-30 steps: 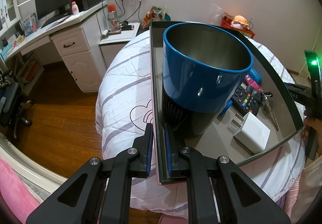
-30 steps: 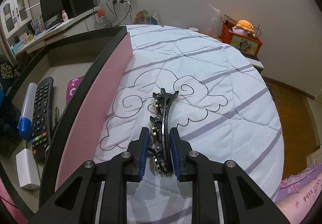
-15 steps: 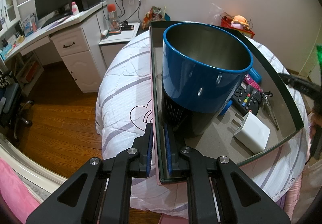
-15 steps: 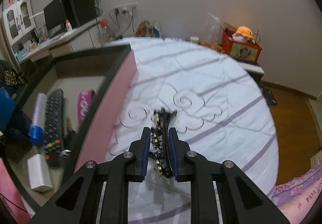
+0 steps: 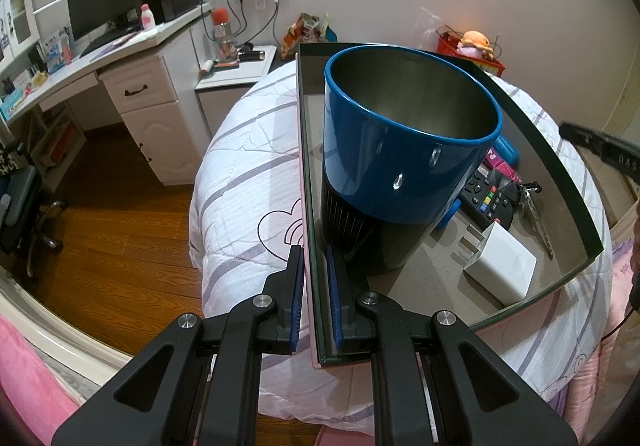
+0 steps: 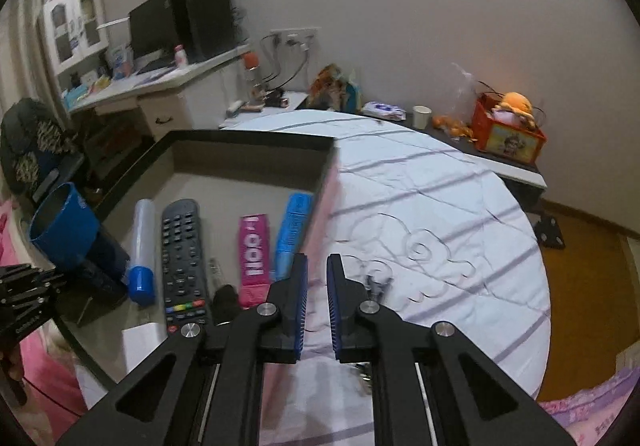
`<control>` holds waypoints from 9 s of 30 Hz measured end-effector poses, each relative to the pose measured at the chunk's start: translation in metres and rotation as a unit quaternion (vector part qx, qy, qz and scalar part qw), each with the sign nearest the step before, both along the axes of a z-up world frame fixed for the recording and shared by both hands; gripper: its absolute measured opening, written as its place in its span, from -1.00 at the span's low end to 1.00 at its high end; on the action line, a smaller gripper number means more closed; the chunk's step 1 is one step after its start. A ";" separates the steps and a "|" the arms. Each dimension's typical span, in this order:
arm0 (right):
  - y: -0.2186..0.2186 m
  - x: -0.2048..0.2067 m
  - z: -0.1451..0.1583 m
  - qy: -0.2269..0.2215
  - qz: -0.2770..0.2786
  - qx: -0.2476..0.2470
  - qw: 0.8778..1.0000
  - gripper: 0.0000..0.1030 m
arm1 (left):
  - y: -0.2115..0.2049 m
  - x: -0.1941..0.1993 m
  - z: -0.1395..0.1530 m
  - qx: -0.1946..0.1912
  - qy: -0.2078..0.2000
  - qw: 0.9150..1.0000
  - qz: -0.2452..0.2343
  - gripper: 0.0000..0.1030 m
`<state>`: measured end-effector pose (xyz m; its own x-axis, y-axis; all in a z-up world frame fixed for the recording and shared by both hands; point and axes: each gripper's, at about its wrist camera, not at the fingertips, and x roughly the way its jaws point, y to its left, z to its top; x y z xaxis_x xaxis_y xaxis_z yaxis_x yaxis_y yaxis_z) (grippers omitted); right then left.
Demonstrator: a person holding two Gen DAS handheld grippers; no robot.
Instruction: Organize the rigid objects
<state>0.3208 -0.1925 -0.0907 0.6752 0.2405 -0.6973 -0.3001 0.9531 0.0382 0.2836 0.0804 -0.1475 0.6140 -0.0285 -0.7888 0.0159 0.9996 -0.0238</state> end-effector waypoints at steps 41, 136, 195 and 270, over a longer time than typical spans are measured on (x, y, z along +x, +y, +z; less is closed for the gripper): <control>-0.010 0.023 -0.056 0.067 0.024 -0.046 0.996 -0.72 | 0.001 0.002 -0.001 0.000 -0.001 1.000 0.000 -0.81; 0.061 0.001 -0.023 0.041 0.007 -0.088 0.995 0.47 | -0.001 0.000 -0.003 0.005 -0.002 1.000 -0.002 -0.79; -0.005 -0.009 -0.039 0.069 -0.070 -0.036 0.995 -0.70 | -0.074 0.038 -0.004 -0.005 -0.009 0.999 -0.041 -0.57; 0.044 -0.272 0.123 -0.265 -0.052 0.020 0.963 1.00 | -0.084 -0.238 0.178 -0.001 -0.326 0.945 -0.007 0.99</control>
